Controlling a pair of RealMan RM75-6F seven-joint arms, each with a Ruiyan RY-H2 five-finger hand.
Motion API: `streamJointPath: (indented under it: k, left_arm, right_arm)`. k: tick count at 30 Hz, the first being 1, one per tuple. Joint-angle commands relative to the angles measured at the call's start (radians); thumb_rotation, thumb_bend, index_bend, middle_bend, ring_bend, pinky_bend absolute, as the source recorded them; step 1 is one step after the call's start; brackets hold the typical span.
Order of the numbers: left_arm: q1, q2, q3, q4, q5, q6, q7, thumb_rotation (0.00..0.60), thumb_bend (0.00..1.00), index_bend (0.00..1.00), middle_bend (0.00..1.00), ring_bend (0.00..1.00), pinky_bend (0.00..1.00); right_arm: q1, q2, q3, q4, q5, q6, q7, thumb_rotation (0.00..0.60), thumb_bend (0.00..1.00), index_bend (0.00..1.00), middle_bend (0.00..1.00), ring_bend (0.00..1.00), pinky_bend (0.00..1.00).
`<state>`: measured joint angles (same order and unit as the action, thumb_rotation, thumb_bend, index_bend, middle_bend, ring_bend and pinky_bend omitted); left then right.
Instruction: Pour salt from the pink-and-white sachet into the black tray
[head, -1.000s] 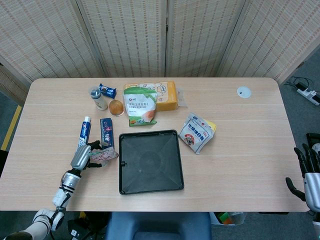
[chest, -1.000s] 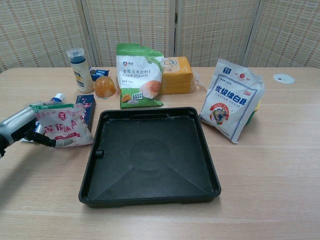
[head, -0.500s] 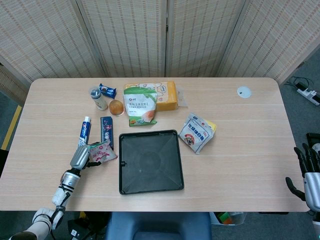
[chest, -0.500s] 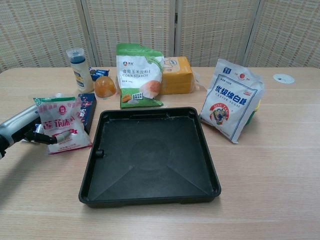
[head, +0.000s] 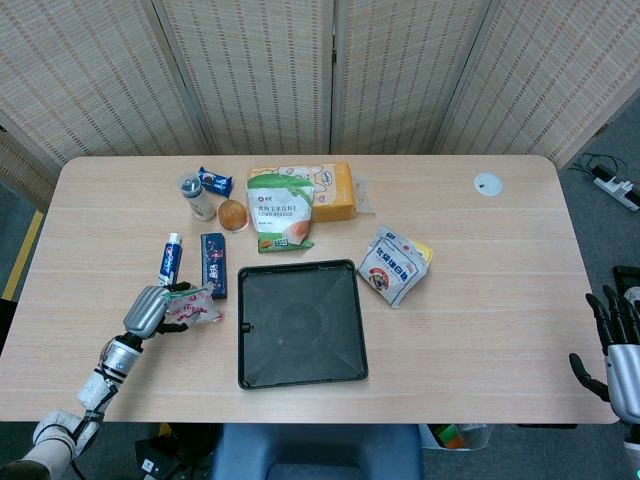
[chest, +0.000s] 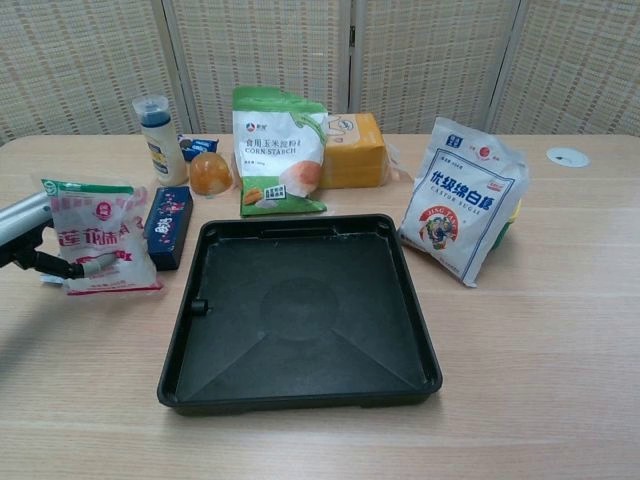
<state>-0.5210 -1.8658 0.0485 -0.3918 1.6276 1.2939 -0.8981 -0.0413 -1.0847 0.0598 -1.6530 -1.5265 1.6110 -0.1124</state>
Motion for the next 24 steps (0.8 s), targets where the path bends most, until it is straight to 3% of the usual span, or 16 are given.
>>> streamJointPath:
  k: [1, 6, 10, 15, 24]
  left_arm:
    - [-0.022, 0.076, 0.015, -0.057, 0.031, 0.052, 0.054, 0.6, 0.54, 0.6, 0.71, 0.7, 0.66]
    - [-0.07, 0.212, 0.025, -0.213, 0.078, 0.105, 0.202, 0.6, 0.55, 0.6, 0.71, 0.71, 0.67]
    - [-0.121, 0.327, 0.032, -0.407, 0.118, 0.092, 0.378, 0.6, 0.56, 0.6, 0.72, 0.72, 0.68]
    - [-0.172, 0.413, 0.026, -0.613, 0.141, 0.029, 0.594, 0.6, 0.56, 0.6, 0.72, 0.72, 0.68]
    - [-0.25, 0.473, 0.014, -0.815, 0.161, -0.142, 0.975, 0.6, 0.56, 0.57, 0.72, 0.71, 0.68]
  right_arm:
    - [0.002, 0.0, 0.002, 0.002, -0.004, 0.001, 0.002, 0.6, 0.34, 0.04, 0.01, 0.04, 0.0]
    - [0.012, 0.002, 0.004, 0.005, -0.022, -0.001, 0.001, 0.6, 0.34, 0.04, 0.01, 0.04, 0.0]
    - [0.023, 0.006, 0.006, 0.007, -0.036, -0.006, 0.0, 0.6, 0.34, 0.04, 0.01, 0.04, 0.0]
    - [0.032, 0.005, 0.009, 0.013, -0.044, -0.008, 0.013, 0.6, 0.34, 0.04, 0.01, 0.04, 0.0]
    - [0.029, 0.001, 0.01, 0.038, -0.041, 0.001, 0.043, 0.6, 0.34, 0.04, 0.01, 0.04, 0.0]
